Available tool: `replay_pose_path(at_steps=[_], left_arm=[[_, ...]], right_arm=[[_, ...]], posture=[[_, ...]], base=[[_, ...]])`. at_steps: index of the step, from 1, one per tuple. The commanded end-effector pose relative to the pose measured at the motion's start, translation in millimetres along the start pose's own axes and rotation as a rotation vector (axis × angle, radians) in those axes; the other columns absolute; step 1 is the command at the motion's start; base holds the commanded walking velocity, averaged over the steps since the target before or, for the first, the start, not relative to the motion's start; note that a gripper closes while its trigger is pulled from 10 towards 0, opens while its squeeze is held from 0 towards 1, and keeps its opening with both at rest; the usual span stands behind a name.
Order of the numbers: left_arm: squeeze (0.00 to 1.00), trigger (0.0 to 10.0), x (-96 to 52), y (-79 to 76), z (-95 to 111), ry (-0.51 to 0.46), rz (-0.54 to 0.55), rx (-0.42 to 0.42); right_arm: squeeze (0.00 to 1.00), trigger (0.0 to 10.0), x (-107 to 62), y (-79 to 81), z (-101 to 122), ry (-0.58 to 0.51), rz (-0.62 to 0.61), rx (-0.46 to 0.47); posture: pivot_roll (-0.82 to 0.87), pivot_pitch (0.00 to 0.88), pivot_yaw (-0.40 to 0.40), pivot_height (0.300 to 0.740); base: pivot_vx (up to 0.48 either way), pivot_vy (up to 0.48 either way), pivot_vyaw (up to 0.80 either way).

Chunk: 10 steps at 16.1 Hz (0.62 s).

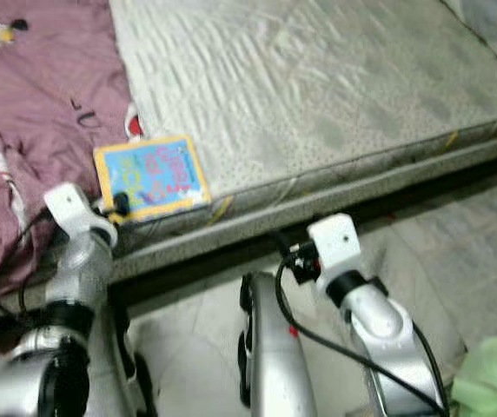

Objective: Clean up the room

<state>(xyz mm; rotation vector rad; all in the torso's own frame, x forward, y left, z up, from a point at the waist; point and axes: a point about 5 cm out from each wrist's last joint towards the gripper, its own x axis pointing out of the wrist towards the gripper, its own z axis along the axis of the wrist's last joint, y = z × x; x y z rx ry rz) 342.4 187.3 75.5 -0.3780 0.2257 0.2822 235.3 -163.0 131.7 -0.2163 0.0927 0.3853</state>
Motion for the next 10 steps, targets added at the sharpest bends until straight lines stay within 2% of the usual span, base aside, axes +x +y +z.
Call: replay_pose_path(at_steps=[1, 4, 8, 9, 10], left_arm=[[0.00, 10.0, -3.3, 5.2, -17.1, 0.067, 0.019, -0.001], [0.00, 10.0, -1.0, 7.0, -20.4, 0.093, 0.010, -0.001], [0.00, 10.0, 4.1, -2.9, -19.3, 0.103, -0.082, -0.014], [0.00, 10.0, 4.8, -6.2, -17.6, 0.095, -0.102, -0.041], [0.00, 10.0, 6.9, -13.5, -15.3, 0.101, -0.142, -0.112]], right_arm=[[0.00, 10.0, -1.5, -1.3, -2.9, 0.013, -0.008, -0.008], [0.00, 10.0, -1.1, -1.3, -2.5, 0.010, -0.009, -0.015], [0.00, 10.0, -0.8, -2.8, -2.1, 0.005, -0.018, -0.022], [0.00, 10.0, -0.1, -3.3, -1.6, 0.003, -0.019, -0.023], [0.00, 10.0, 1.4, -4.2, -1.1, 0.000, -0.022, -0.025]], posture=[[-0.21, 0.201, -0.095, 0.540], [-0.22, 0.201, -0.093, 0.540], [-0.23, 0.200, -0.092, 0.540], [-0.23, 0.198, -0.093, 0.540], [-0.22, 0.196, -0.093, 0.540]], base=[[0.000, 0.000, 0.00], [0.000, 0.000, 0.00], [0.000, 0.000, 0.00], [0.000, 0.000, 0.00], [0.000, 0.000, 0.00]])
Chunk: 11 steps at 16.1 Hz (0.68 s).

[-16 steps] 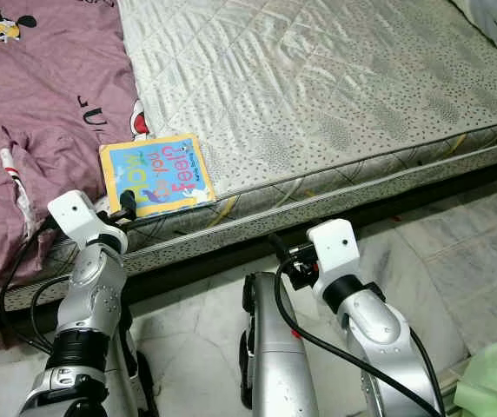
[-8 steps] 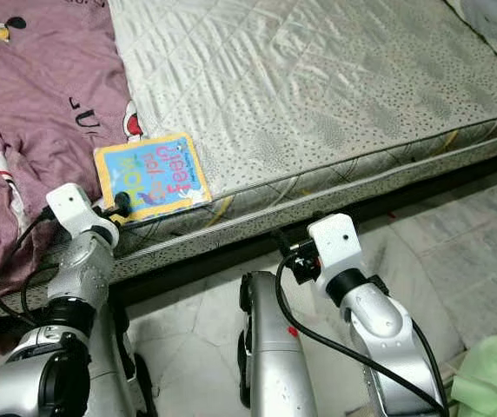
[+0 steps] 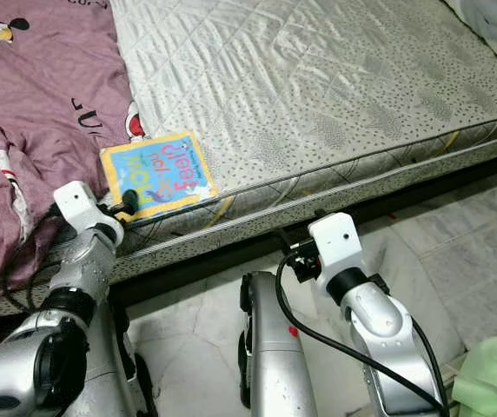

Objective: Clean up the room

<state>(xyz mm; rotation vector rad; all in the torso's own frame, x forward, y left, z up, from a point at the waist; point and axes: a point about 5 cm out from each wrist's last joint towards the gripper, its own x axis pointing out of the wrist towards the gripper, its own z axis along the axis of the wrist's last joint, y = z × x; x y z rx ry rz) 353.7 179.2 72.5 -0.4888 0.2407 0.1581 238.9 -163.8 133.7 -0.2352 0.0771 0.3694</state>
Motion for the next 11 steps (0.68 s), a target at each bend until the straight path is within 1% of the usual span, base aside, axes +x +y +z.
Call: replay_pose_path(at_steps=[1, 2, 3, 4, 5, 6, 11], left_arm=[[0.00, 10.0, -0.4, -7.6, -11.2, 0.050, -0.043, -0.041], [0.00, 10.0, 0.9, -13.6, -10.4, 0.055, -0.082, -0.040], [0.00, 10.0, 1.2, -15.4, -10.0, 0.054, -0.094, -0.048], [0.00, 6.3, 1.4, -15.5, -10.2, 0.060, -0.094, -0.046], [0.00, 0.0, 1.8, -15.6, -10.8, 0.070, -0.097, -0.050], [0.00, 0.0, 2.5, -15.8, -10.0, 0.068, -0.103, -0.067], [0.00, 0.0, 4.7, -14.4, -2.8, 0.049, -0.103, -0.083]], right_arm=[[0.00, 10.0, -0.6, -2.0, -3.0, 0.009, -0.005, -0.005], [0.00, 10.0, 0.5, -2.3, -2.3, 0.006, -0.007, -0.008], [0.00, 10.0, 1.0, -2.4, -1.9, 0.004, -0.008, -0.009], [0.00, 10.0, 1.5, -2.9, -1.5, 0.002, -0.010, -0.012], [0.00, 10.0, 2.3, -3.7, -1.1, 0.000, -0.014, -0.014], [0.00, 10.0, 3.5, -4.7, -0.8, -0.002, -0.018, -0.017], [0.00, 10.0, 10.3, -7.8, 0.4, -0.014, -0.022, -0.028]], posture=[[-0.22, 0.195, -0.093, 0.540], [-0.23, 0.190, -0.092, 0.540], [-0.23, 0.189, -0.092, 0.540], [-0.23, 0.186, -0.091, 0.540], [-0.23, 0.182, -0.090, 0.540], [-0.23, 0.178, -0.088, 0.540], [-0.22, 0.154, -0.089, 0.540]], base=[[0.000, 0.000, 0.00], [0.000, 0.000, 0.00], [0.000, 0.000, 0.00], [0.000, 0.000, 0.00], [0.000, 0.000, 0.00], [0.000, 0.000, 0.00], [0.000, 0.000, 0.00]])
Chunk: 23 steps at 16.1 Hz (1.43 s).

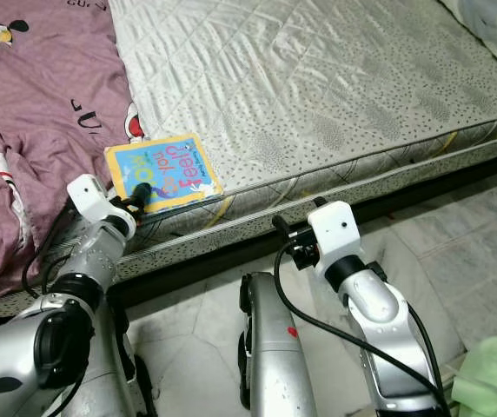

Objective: Clean up the room

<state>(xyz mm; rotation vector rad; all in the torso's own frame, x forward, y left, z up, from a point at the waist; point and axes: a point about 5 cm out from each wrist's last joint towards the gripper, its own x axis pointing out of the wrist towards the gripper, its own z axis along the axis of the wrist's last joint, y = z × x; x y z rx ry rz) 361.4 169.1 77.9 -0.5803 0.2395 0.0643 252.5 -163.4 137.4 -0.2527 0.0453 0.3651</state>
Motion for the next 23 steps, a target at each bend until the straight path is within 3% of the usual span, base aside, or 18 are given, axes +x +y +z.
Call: replay_pose_path(at_steps=[1, 11, 15, 17, 18, 19, 20, 23], left_arm=[[0.00, 0.0, 0.4, -1.3, -2.6, 0.014, -0.004, -0.008], [0.00, 0.0, 5.1, 0.4, 24.4, -0.074, 0.020, 0.018], [0.00, 0.0, 7.4, 0.4, 40.3, -0.113, 0.031, 0.053], [0.00, 0.0, 6.2, 3.9, 38.9, -0.107, 0.035, 0.089], [0.00, 10.0, 5.0, 7.7, 38.2, -0.110, 0.071, 0.135], [0.00, 10.0, 4.4, 9.8, 37.4, -0.110, 0.084, 0.127], [1.00, 10.0, 2.6, 14.7, 32.3, -0.096, 0.101, 0.107], [1.00, 10.0, -0.1, 19.4, 20.8, -0.056, 0.101, 0.089]], right_arm=[[0.00, 10.0, -0.9, -2.5, -3.6, 0.011, -0.012, -0.008], [0.00, 10.0, 29.0, -8.1, 7.5, -0.077, -0.012, -0.043], [0.00, 10.0, 45.5, -8.0, 13.1, -0.119, -0.009, -0.044], [0.00, 10.0, 48.1, -6.9, 13.8, -0.130, -0.004, -0.044], [0.00, 10.0, 47.1, -8.6, 10.5, -0.127, -0.007, -0.043], [0.00, 10.0, 45.9, -8.7, 9.2, -0.125, -0.009, -0.042], [0.00, 10.0, 43.5, -8.5, 6.2, -0.120, -0.015, -0.038], [0.00, 10.0, 33.4, -4.7, 0.0, -0.097, -0.016, -0.032]], posture=[[-0.22, 0.144, -0.088, 0.540], [-0.18, 0.033, -0.061, 0.540], [-0.14, 0.000, -0.057, 0.540], [-0.14, 0.000, -0.054, 0.540], [-0.13, 0.000, -0.052, 0.540], [-0.13, 0.002, -0.051, 0.540], [-0.13, 0.016, -0.050, 0.540], [-0.15, 0.067, -0.053, 0.540]], base=[[0.000, 0.000, 0.00], [0.000, 0.000, 0.00], [0.000, 0.000, 0.00], [0.000, 0.000, 0.00], [0.000, 0.000, 0.00], [0.000, 0.000, 0.00], [0.000, 0.000, 0.00], [0.000, 0.000, 0.00]])
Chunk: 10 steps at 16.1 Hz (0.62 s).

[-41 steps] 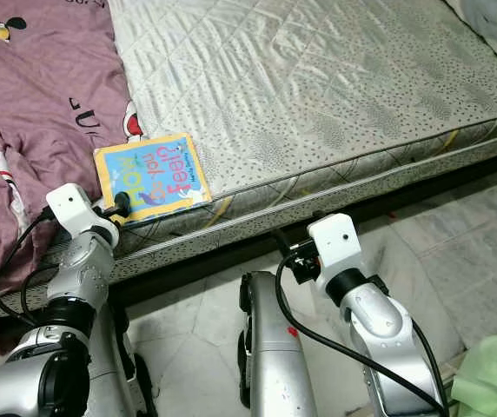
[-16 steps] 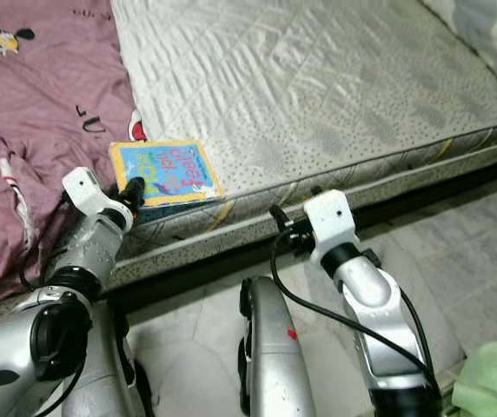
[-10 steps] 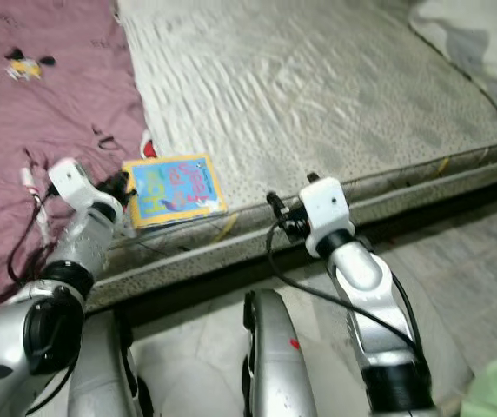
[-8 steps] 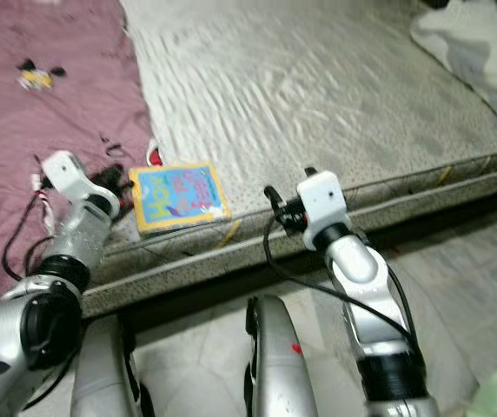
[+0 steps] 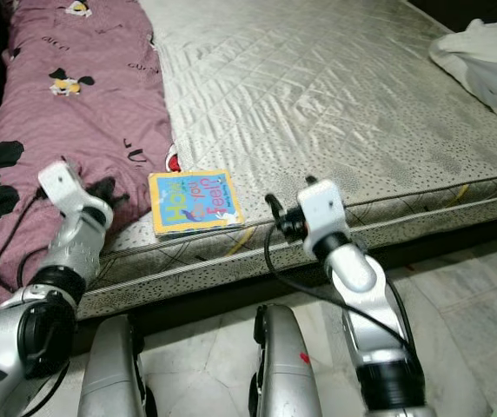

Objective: Clean up the room

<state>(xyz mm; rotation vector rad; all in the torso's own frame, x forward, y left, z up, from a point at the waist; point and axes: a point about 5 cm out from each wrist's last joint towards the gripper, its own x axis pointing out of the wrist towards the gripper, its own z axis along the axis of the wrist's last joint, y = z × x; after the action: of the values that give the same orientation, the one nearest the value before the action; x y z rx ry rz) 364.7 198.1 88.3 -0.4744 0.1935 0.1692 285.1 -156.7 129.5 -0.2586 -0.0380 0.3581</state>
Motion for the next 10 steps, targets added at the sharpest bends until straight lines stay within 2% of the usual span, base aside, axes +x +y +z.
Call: replay_pose_path(at_steps=[1, 6, 10], left_arm=[[1.00, 10.0, -1.5, 0.6, -8.2, 0.038, 0.003, -0.010], [1.00, 10.0, -0.7, -14.1, -14.0, 0.056, -0.044, -0.043], [1.00, 10.0, -5.0, -17.9, -30.5, 0.108, -0.049, -0.051]], right_arm=[[0.00, 10.0, -6.5, -1.1, 3.7, -0.003, -0.006, -0.009], [0.00, 10.0, -32.5, 3.8, -3.1, 0.051, -0.013, -0.001], [0.00, 10.0, -40.4, 8.0, -1.1, 0.066, -0.005, 0.005]], posture=[[-0.17, 0.092, -0.056, 0.540], [-0.21, 0.148, -0.065, 0.540], [-0.22, 0.178, -0.075, 0.540]], base=[[0.000, 0.000, 0.00], [0.000, 0.000, 0.00], [0.000, 0.000, 0.00]])
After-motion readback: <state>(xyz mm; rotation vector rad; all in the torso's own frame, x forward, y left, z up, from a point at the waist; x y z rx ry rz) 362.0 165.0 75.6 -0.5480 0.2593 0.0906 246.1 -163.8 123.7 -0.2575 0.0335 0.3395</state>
